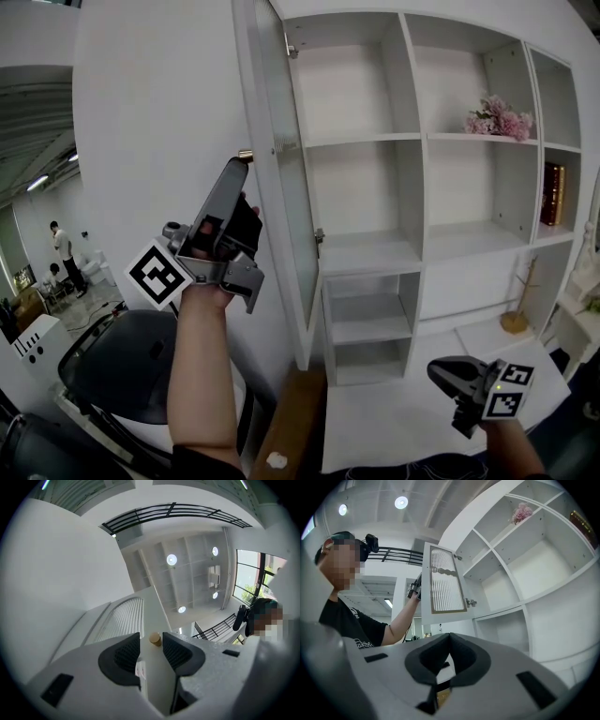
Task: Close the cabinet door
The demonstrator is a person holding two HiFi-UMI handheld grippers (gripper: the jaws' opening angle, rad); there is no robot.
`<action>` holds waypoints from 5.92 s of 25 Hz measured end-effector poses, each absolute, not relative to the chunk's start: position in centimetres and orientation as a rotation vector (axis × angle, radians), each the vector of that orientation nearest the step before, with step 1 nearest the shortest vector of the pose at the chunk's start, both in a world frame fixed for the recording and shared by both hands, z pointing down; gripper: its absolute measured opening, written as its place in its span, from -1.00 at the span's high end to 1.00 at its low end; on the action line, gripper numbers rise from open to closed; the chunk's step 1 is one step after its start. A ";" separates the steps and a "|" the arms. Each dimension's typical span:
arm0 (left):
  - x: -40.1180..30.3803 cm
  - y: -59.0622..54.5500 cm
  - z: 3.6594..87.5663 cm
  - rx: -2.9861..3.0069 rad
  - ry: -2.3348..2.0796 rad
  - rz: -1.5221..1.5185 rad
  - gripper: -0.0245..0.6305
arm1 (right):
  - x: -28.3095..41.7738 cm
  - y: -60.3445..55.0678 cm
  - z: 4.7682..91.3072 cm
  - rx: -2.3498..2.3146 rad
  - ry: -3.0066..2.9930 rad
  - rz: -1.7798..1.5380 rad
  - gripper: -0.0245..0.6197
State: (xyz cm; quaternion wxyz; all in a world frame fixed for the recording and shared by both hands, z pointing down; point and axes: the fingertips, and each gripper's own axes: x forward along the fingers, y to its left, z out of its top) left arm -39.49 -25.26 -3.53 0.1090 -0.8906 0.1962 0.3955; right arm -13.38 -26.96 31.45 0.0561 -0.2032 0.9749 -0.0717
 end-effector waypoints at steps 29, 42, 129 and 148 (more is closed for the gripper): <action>-37.8 -24.8 -4.1 -2.654 0.358 1.110 0.68 | -17.6 -26.7 34.0 -0.693 2.967 -0.284 0.90; -36.3 -24.7 -4.1 -2.641 0.446 1.095 0.68 | -17.1 -27.8 35.7 -0.600 2.964 -0.350 0.90; -13.1 -45.3 -3.7 -2.005 1.261 0.337 0.70 | 5.7 -39.8 33.8 -0.582 2.818 -0.297 0.90; -12.5 -50.9 -3.7 -1.861 1.394 0.255 0.69 | 11.0 -41.7 35.0 -0.656 2.825 -0.330 0.90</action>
